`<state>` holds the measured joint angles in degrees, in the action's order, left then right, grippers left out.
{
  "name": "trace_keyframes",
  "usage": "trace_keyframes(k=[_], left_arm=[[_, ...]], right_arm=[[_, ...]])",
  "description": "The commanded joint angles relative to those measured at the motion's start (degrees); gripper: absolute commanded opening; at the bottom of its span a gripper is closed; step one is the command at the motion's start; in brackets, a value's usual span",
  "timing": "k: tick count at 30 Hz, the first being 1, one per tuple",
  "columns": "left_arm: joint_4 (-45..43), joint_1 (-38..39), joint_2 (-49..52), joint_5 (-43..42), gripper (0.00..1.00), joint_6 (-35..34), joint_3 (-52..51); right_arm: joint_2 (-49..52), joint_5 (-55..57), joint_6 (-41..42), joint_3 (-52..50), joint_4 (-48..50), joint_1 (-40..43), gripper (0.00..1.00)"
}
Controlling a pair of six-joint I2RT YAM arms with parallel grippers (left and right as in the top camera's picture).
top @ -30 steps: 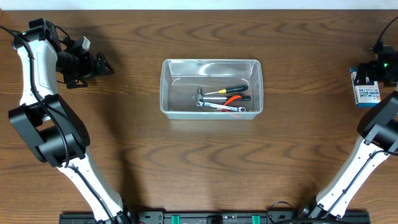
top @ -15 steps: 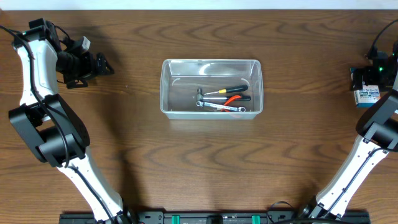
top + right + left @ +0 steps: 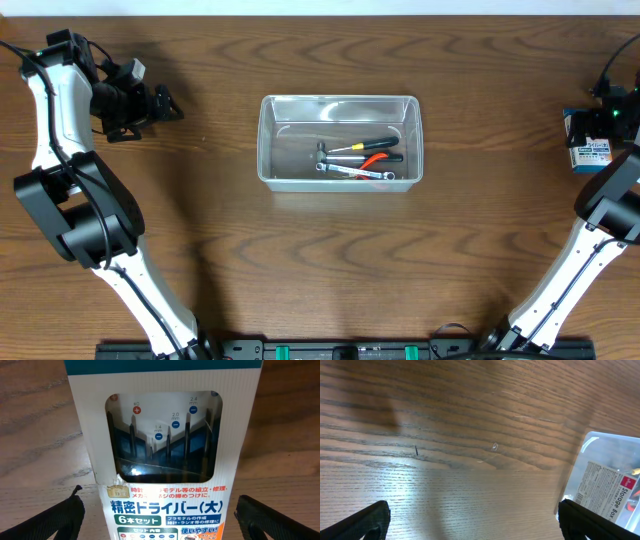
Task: Pack container
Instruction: 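Position the right gripper above the blue-white screwdriver set box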
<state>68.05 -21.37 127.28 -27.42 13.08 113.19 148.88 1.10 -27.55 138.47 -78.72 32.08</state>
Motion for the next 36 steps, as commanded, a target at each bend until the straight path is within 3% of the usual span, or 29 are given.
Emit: trace_keyframes(k=[1, 36], left_arm=[[0.2, -0.1, -1.7, 0.3, 0.98, 0.1, 1.2], [0.1, -0.1, -1.7, 0.3, 0.98, 0.1, 1.2]], right_arm=[[1.3, 0.3, -1.1, 0.0, 0.0, 0.5, 0.96], [1.3, 2.2, -1.1, -3.1, 3.5, 0.6, 0.98]])
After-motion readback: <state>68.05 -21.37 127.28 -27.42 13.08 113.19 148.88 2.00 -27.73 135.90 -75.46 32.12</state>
